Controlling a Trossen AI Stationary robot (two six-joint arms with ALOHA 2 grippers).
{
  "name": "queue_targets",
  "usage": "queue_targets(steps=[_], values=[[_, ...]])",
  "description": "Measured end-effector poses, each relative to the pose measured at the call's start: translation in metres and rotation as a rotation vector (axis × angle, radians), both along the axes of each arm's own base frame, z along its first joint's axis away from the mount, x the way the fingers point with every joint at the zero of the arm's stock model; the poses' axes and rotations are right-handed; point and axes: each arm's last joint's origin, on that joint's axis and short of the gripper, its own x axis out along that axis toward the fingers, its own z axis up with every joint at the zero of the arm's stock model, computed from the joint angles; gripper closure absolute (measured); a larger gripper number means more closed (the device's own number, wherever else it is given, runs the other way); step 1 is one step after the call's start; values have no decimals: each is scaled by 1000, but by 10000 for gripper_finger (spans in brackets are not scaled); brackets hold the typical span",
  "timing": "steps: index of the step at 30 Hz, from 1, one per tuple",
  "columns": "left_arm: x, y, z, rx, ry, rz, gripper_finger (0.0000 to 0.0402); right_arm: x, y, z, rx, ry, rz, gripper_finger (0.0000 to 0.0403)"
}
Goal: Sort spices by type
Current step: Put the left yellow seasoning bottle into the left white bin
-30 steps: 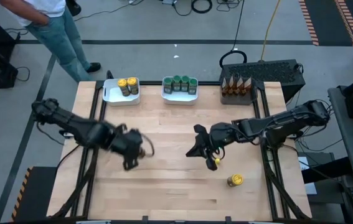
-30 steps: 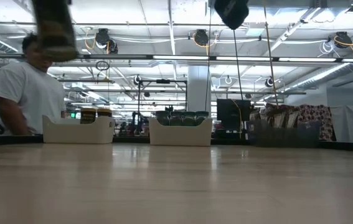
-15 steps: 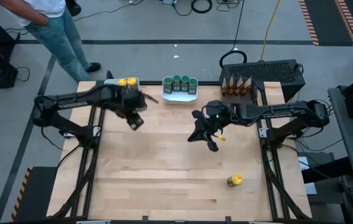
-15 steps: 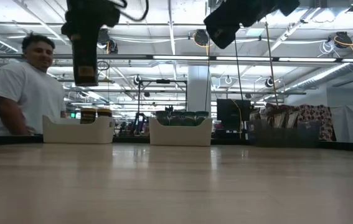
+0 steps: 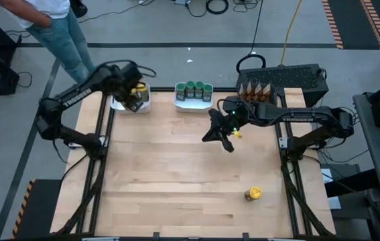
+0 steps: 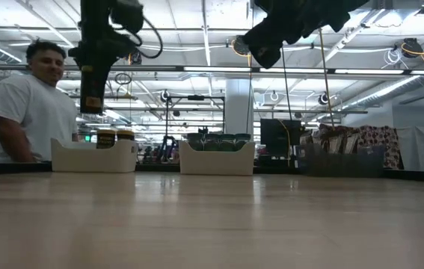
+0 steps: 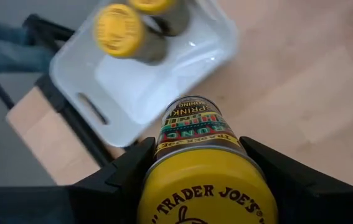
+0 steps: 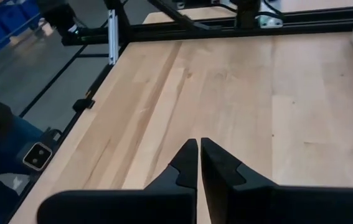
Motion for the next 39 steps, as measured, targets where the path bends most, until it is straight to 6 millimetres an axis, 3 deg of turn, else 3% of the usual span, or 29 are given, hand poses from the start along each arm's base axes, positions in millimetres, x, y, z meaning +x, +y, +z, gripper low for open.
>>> queue_targets(steps=[8,16,24,39], values=[[-26,40,-7,-7,-4,171,182,-1,-8,1,11,-2,-37,403],[-26,67,-26,-46,50,153,182,-2,-11,1,25,4,-56,403],[-25,83,-43,-79,103,131,182,-2,-11,1,41,11,-64,403],[-34,107,-58,-64,91,349,182,-2,-11,1,41,12,-63,403]])
